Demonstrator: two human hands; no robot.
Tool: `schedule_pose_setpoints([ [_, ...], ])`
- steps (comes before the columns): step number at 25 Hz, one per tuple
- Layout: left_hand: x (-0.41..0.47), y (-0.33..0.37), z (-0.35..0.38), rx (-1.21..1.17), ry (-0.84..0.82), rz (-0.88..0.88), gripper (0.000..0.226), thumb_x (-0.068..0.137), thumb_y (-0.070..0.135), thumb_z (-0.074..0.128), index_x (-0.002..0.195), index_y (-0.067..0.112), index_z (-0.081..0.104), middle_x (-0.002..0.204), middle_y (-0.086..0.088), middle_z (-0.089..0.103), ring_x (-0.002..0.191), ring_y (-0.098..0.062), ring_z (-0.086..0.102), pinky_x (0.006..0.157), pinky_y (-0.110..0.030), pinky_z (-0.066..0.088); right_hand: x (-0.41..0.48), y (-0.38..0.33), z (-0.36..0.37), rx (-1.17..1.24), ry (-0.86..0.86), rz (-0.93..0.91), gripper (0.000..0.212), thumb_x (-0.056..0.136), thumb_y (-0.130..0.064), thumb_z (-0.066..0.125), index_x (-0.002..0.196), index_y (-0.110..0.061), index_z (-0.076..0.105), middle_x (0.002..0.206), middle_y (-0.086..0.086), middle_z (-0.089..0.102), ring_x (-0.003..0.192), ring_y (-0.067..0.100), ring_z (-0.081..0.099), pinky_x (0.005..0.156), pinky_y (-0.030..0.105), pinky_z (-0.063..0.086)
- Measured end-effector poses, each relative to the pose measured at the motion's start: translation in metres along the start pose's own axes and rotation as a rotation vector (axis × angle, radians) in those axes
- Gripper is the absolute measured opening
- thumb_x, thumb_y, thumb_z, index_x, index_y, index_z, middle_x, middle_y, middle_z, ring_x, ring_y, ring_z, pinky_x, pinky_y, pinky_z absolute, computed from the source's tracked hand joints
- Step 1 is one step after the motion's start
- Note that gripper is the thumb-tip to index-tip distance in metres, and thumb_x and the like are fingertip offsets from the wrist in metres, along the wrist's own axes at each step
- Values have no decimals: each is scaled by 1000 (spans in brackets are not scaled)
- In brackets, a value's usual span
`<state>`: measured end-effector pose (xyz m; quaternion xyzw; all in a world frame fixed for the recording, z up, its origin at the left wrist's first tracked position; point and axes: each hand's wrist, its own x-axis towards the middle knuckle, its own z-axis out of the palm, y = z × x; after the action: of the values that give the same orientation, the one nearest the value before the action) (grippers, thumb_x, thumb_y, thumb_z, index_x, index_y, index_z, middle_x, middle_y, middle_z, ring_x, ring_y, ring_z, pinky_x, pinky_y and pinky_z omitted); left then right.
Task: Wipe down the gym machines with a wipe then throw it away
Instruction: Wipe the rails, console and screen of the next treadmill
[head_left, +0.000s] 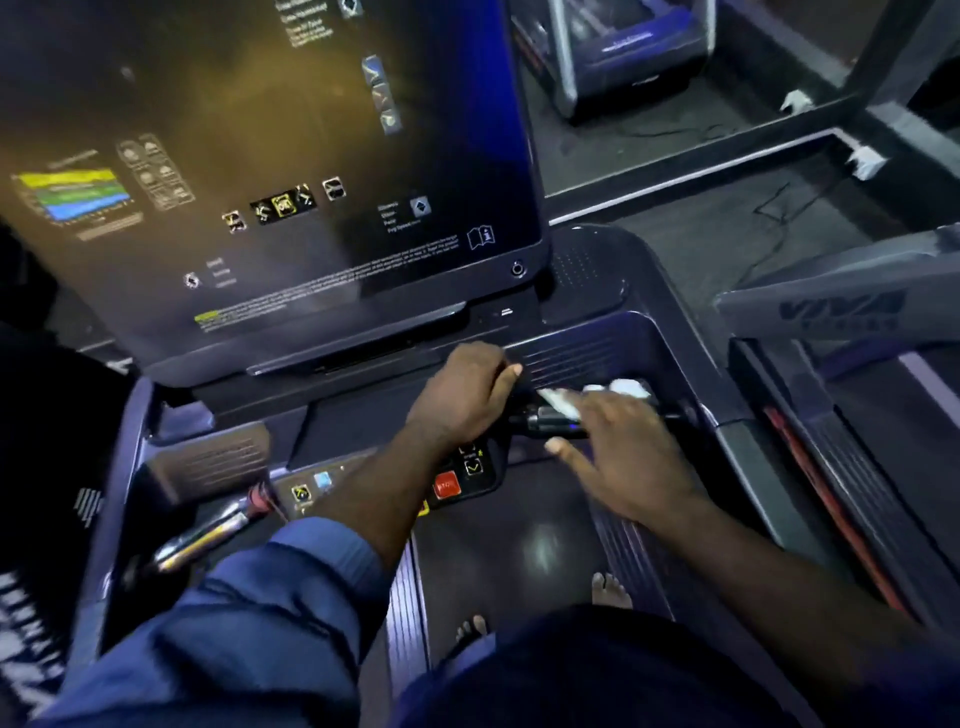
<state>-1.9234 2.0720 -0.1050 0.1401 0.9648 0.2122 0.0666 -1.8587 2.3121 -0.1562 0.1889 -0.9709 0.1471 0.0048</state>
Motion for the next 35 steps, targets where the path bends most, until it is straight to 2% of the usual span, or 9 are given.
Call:
schedule_pose_setpoints([
  [4, -29, -2, 2, 34, 116, -203, 36, 109, 50, 38, 107, 19, 55, 108, 0, 55, 106, -21, 50, 88, -43, 48, 0, 24, -18, -127, -45, 130, 85, 96, -81, 15, 122, -15, 60, 110, 11, 67, 104, 33, 59, 94, 46, 47],
  [9, -47, -7, 5, -19, 223, -246, 34, 110, 44, 41, 100, 15, 55, 101, -4, 53, 100, -27, 52, 93, -44, 45, 31, -37, -3, 42, -69, -181, 72, 101, -71, 28, 147, -19, 50, 134, 5, 60, 122, 30, 57, 108, 47, 42],
  [12, -45, -6, 2, -23, 162, -264, 36, 110, 43, 42, 109, 12, 59, 110, -8, 57, 108, -28, 53, 99, -45, 45, 29, -15, -5, 182, -79, -232, 58, 107, -53, 32, 153, -22, 46, 146, 0, 58, 134, 24, 53, 114, 43, 40],
  [16, -34, 0, 6, 3, 98, -163, 34, 111, 40, 41, 118, 11, 58, 121, -8, 57, 113, -26, 50, 103, -40, 43, 1, 26, -5, 224, 50, -28, 44, 109, -29, 44, 150, -17, 51, 143, 7, 62, 133, 26, 53, 117, 44, 39],
  [21, 22, 20, 7, -101, -39, -9, 40, 109, 48, 30, 94, 21, 54, 92, -2, 60, 89, -27, 54, 91, -48, 45, 2, -50, 25, 148, 61, -117, 52, 105, -37, 46, 152, -14, 50, 158, 10, 47, 149, 28, 38, 128, 43, 19],
  [24, 45, 32, 5, -149, -298, 103, 40, 110, 53, 32, 94, 25, 54, 90, 2, 61, 89, -23, 59, 84, -39, 47, 0, -41, 28, 115, 82, -209, 47, 108, -36, 43, 149, -17, 53, 149, 8, 55, 141, 29, 45, 124, 42, 26],
  [29, 67, 40, 23, -144, -457, 248, 60, 102, 72, 25, 109, 25, 60, 110, -2, 69, 104, -26, 63, 96, -44, 50, -27, 8, 17, 90, 178, 363, 63, 109, -49, 39, 158, -9, 39, 162, 13, 39, 150, 31, 35, 127, 46, 24],
  [32, 76, 53, 31, -146, -514, 332, 54, 106, 67, 33, 118, 20, 59, 116, -6, 70, 107, -27, 64, 96, -45, 50, -22, -1, 21, 183, 241, 362, 55, 107, -33, 50, 152, -1, 46, 158, 15, 44, 149, 29, 38, 128, 33, 18],
  [35, 83, 71, 45, -195, -586, 427, 55, 106, 65, 36, 125, 17, 53, 123, -11, 68, 112, -29, 63, 92, -40, 49, -23, -4, 8, 298, 485, 465, 37, 97, 6, 60, 133, 0, 67, 140, 7, 63, 132, 17, 58, 119, 23, 36],
])
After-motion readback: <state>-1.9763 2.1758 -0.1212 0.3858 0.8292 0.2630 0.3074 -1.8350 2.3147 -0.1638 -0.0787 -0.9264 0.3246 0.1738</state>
